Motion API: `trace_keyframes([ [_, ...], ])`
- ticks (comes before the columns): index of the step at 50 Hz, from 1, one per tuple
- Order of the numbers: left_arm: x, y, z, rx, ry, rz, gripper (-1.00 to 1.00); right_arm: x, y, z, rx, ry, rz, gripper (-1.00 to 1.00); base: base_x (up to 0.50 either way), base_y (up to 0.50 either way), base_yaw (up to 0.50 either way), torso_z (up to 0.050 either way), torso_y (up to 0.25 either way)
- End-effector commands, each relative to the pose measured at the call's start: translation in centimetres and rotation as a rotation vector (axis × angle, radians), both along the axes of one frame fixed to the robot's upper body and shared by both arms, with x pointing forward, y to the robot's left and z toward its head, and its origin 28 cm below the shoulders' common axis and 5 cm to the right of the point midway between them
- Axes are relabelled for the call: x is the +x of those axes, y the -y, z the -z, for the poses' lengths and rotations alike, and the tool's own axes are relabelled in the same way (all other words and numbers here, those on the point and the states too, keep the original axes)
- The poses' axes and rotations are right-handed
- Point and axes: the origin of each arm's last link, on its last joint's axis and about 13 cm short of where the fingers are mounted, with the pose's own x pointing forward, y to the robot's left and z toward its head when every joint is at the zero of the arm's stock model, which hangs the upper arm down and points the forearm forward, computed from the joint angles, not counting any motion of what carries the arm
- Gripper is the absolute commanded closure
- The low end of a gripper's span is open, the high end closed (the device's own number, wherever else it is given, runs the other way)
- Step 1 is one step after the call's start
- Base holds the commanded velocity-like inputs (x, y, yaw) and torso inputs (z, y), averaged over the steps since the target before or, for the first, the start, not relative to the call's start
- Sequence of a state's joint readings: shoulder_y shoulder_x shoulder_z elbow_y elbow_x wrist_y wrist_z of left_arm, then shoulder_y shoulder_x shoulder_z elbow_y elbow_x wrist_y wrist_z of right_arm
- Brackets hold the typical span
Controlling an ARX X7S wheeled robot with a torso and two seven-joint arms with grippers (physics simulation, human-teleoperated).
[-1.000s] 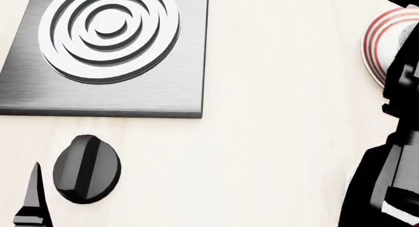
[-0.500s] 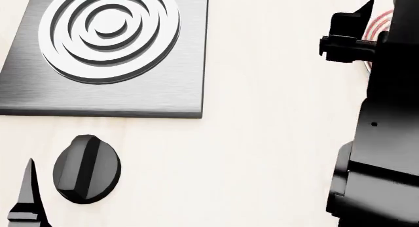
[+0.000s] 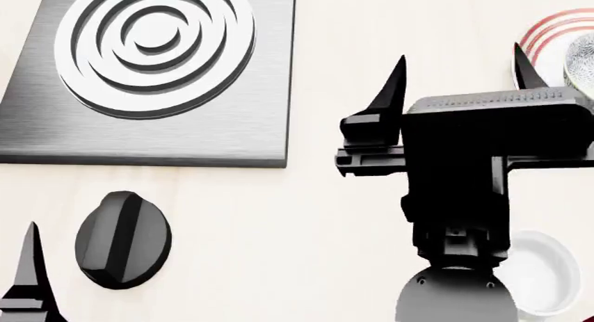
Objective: Pick the akita bowl next to the ramekin and place it on the plate.
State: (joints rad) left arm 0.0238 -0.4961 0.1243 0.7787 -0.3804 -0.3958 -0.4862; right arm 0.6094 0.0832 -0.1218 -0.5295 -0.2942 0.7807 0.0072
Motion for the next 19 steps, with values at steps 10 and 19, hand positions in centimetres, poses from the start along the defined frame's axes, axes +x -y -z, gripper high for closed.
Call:
trace_keyframes([
  [10,0.1,0.4,-0.2,-0.002,0.003,0.007,-1.00,-3.6,-2.2,2.6,-0.044,0.072,-0.076,-1.00,0.00,0.00,0.00,0.000,0.000],
  [19,-0.1,0.5,-0.2,-0.004,0.002,0.014,-1.00,-4.2,-2.7,3.2,-0.064,0.093,-0.093,-1.00,0.00,0.00,0.00,0.000,0.000],
])
